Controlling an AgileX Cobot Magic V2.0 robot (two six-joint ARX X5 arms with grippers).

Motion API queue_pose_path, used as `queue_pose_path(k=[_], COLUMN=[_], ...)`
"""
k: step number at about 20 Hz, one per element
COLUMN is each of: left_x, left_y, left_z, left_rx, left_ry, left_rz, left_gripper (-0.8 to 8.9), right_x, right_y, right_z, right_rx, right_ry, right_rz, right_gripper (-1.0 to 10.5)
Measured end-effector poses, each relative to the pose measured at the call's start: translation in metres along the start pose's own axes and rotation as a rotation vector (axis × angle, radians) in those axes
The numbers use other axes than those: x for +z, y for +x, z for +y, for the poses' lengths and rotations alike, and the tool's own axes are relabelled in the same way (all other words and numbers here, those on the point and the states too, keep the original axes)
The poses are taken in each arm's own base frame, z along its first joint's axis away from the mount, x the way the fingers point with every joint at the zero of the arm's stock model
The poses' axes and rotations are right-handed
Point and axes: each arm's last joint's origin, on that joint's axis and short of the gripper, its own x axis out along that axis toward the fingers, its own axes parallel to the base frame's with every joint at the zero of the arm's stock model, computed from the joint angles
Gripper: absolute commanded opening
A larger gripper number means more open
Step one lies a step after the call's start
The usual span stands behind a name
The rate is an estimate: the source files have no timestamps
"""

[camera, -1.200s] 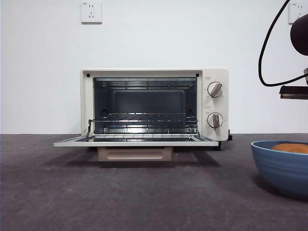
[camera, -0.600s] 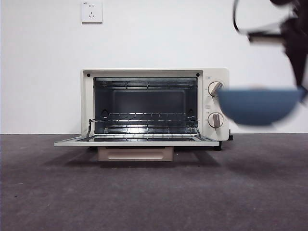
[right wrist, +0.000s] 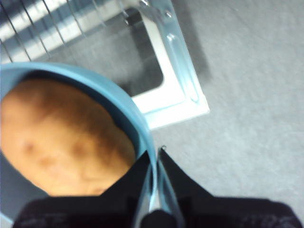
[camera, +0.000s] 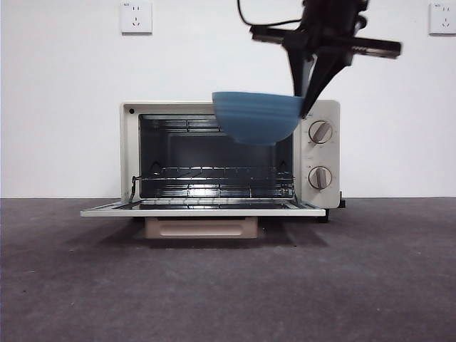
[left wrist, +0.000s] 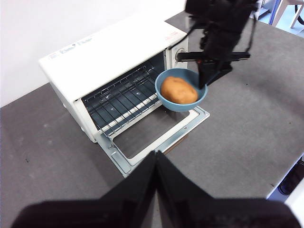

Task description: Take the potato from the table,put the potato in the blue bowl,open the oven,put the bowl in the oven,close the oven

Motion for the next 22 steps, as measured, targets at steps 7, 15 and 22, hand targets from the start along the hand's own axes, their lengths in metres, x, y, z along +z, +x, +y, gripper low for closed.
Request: queue_pose_path(k=[7,15,22], left_x=[0.000,0.001,0.004], left_y=[0.001,0.004,0.011], left_z=[0.000,0.000,0.000], left_rx=[0.000,-0.001,-0.002], left_ry=[0.000,0.001,0.002], left_rz=[0.003,0.010,0.031], left_gripper=[-0.05,-0.05,-0.05], right_x=[0.031,0.052,0.066], right_y=[0.034,0.065,0.065], right_z=[0.032,0.044,0.043], right_rx=[0.033,0.065,0.126], right_ry=[0.083,0.140,0.197], right_rz=[0.016,0.023,-0.034], right_gripper=[-0.1,-0.1,-0.1])
